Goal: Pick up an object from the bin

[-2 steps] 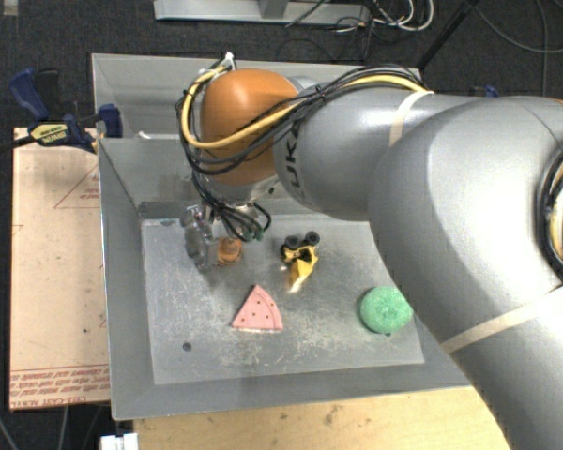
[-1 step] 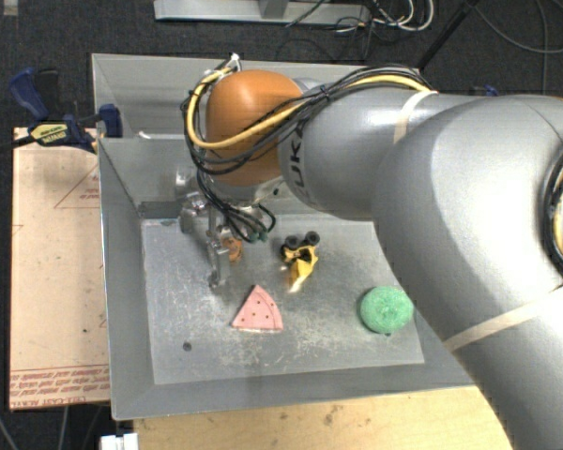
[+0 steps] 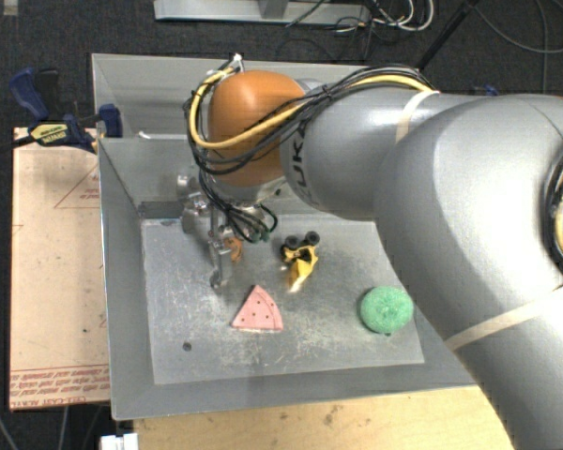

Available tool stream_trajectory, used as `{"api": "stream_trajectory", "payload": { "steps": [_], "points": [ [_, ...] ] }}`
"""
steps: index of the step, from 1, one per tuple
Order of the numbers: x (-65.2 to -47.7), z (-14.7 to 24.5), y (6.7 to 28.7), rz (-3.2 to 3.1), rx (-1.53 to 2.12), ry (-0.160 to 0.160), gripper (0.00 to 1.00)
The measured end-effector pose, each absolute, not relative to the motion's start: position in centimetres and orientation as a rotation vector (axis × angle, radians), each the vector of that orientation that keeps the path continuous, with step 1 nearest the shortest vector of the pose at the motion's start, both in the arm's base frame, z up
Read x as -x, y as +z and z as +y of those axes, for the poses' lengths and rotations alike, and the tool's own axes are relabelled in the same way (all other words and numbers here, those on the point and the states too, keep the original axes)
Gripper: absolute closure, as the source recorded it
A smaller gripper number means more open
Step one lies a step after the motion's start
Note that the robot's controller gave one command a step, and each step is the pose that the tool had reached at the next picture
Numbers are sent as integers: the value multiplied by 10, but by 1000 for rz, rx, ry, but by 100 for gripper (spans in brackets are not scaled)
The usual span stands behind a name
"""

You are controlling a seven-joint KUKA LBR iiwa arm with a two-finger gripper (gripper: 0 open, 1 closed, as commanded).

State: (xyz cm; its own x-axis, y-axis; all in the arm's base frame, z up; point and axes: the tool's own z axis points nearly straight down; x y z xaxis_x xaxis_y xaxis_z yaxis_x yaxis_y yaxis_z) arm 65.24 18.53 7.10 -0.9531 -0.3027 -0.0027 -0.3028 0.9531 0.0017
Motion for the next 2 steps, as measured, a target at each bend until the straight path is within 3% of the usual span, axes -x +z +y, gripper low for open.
{"api": "stream_trajectory", "payload": {
  "steps": [2],
  "points": [
    [-645,136,93,2933,1121,2,0]
  ]
}}
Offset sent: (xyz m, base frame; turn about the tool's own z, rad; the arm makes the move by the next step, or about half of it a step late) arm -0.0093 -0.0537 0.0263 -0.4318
